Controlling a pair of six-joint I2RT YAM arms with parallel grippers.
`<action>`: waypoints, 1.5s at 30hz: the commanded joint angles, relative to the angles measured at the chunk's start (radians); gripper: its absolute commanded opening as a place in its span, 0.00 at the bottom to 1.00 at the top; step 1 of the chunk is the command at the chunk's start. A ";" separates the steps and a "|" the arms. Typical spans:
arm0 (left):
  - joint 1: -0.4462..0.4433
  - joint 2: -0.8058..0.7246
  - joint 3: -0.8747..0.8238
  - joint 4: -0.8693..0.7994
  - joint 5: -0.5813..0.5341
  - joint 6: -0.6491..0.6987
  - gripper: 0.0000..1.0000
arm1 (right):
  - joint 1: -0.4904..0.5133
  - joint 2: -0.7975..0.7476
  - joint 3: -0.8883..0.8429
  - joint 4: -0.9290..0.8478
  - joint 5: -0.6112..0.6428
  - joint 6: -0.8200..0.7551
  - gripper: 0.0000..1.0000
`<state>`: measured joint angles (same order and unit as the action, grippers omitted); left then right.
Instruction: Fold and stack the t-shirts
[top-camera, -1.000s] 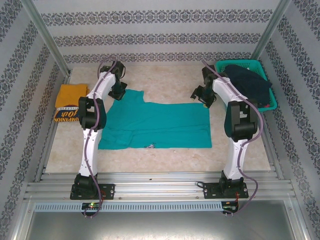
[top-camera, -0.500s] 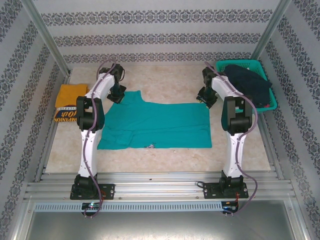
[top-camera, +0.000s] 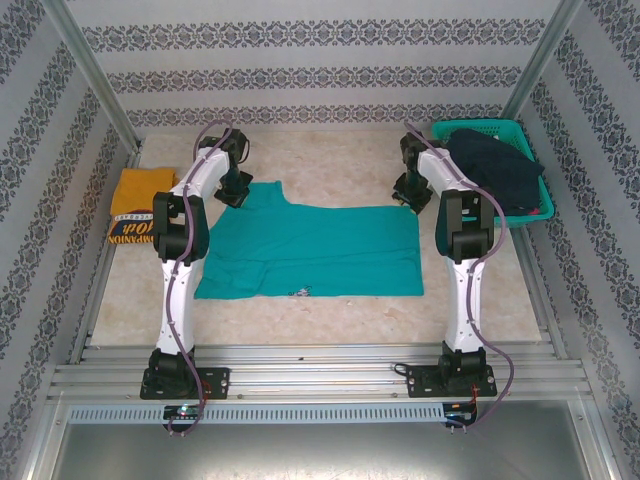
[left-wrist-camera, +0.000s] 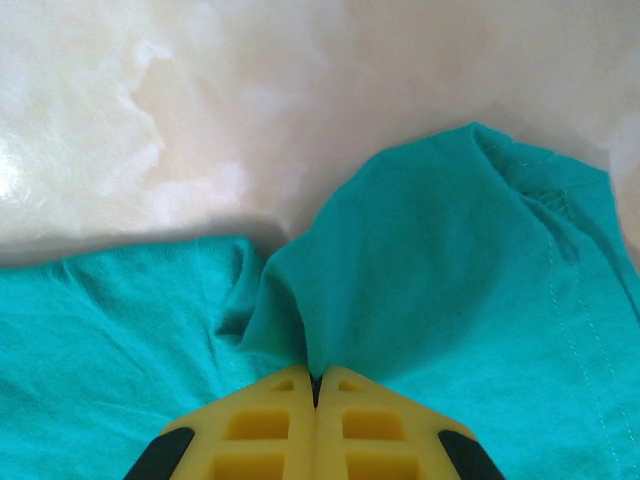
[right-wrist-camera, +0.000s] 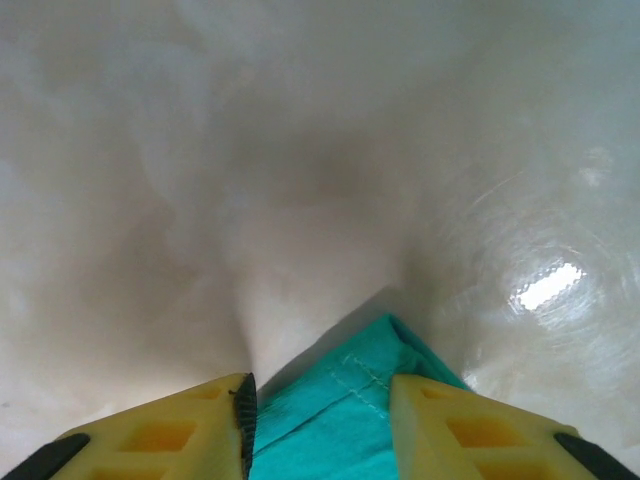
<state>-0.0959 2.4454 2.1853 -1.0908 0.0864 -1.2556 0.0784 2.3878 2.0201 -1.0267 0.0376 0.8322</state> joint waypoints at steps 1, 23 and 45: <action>0.015 -0.041 -0.014 0.004 0.009 0.009 0.00 | 0.002 0.040 0.051 -0.069 0.034 -0.017 0.34; 0.016 -0.144 -0.034 0.008 -0.001 0.074 0.00 | 0.012 -0.195 -0.136 0.020 0.031 -0.110 0.00; 0.015 -0.585 -0.554 0.089 0.005 0.097 0.00 | 0.059 -0.544 -0.556 0.133 0.017 -0.125 0.00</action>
<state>-0.0959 1.9240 1.6798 -1.0100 0.1017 -1.1839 0.1230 1.8915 1.4933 -0.8932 0.0441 0.7254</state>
